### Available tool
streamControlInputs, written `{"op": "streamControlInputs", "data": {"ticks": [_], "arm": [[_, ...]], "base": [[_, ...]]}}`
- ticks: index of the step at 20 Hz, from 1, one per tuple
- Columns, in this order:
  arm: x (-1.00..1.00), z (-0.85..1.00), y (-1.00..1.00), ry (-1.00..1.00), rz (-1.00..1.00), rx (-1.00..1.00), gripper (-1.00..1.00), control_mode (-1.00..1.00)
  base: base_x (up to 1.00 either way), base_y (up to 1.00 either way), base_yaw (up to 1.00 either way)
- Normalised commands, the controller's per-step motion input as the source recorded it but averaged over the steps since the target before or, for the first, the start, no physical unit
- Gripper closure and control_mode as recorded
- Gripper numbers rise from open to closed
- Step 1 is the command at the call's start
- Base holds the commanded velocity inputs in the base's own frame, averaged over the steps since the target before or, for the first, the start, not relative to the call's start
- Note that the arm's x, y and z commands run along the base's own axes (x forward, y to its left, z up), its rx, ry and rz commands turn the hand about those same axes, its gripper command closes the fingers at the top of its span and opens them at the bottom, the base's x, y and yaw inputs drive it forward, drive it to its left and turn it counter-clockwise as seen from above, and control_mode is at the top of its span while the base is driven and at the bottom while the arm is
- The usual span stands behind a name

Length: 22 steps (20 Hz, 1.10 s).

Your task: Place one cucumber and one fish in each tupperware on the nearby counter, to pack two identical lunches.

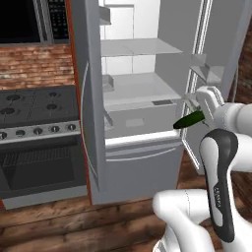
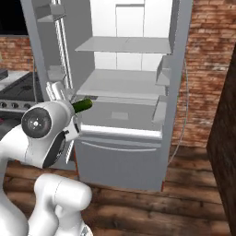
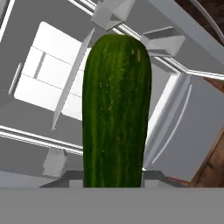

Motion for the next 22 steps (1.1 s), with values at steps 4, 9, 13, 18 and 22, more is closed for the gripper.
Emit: {"op": "streamControlInputs", "data": {"ticks": [4, 9, 13, 18, 22], "arm": [[0.0, 0.0, 0.0, 0.0, 0.0, 0.0, 1.0, 1.0], [0.0, 0.0, 0.0, 0.0, 0.0, 0.0, 1.0, 1.0], [0.0, 0.0, 0.0, 0.0, 0.0, 0.0, 1.0, 1.0], [0.0, 0.0, 0.0, 0.0, 0.0, 0.0, 1.0, 1.0], [0.0, 0.0, 0.0, 0.0, 0.0, 0.0, 1.0, 1.0]], "base": [[-0.19, 1.0, 0.0], [-0.19, 1.0, 0.0], [-0.23, 1.0, 0.0], [-0.28, 1.0, 0.0], [-0.19, 1.0, -0.01]]}}
